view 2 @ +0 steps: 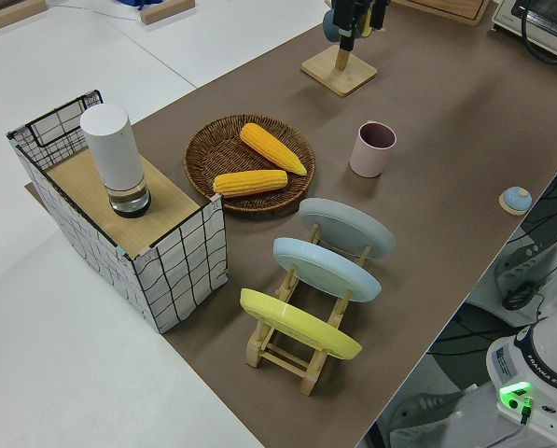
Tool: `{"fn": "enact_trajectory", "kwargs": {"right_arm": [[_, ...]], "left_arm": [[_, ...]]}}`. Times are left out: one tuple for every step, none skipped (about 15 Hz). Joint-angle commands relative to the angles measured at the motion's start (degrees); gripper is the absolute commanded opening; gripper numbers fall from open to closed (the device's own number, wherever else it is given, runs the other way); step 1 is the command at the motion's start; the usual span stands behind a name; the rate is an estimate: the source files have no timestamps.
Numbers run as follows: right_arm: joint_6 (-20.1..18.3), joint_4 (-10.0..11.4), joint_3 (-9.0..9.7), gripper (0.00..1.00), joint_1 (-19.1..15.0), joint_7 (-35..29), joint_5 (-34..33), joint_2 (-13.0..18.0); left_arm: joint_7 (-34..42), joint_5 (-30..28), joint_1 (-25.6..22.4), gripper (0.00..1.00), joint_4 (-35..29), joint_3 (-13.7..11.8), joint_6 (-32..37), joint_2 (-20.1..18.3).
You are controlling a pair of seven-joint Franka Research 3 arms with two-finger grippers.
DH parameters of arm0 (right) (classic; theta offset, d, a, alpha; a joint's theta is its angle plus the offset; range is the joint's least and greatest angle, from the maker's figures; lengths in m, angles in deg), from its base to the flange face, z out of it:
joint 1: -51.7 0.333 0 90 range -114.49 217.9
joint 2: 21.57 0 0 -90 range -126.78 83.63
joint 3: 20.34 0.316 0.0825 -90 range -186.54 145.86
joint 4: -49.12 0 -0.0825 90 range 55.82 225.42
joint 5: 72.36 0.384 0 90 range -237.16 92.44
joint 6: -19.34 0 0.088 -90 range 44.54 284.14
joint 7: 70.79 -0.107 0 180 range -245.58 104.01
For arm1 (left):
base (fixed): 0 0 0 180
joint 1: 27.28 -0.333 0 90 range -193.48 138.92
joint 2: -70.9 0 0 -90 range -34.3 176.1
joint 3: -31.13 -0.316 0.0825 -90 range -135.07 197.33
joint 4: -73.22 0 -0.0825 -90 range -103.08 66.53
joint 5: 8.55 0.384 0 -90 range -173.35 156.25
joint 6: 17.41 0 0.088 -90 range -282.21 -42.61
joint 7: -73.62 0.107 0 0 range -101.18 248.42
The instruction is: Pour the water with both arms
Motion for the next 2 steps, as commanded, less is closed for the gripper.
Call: {"fn": "enact_trajectory", "kwargs": {"right_arm": [[0.01,0.03,0.39,0.987,-0.53,1.05,0.38,0.35],[0.01,0.03,0.39,0.987,-0.53,1.05,0.38,0.44]], "left_arm": [[-0.39,-0.93,-0.13,1.0,-1.11,0.05,-0.68,-0.8],[-0.39,-0.93,-0.13,1.0,-0.93,0.05,-0.59,-0.88]]}}
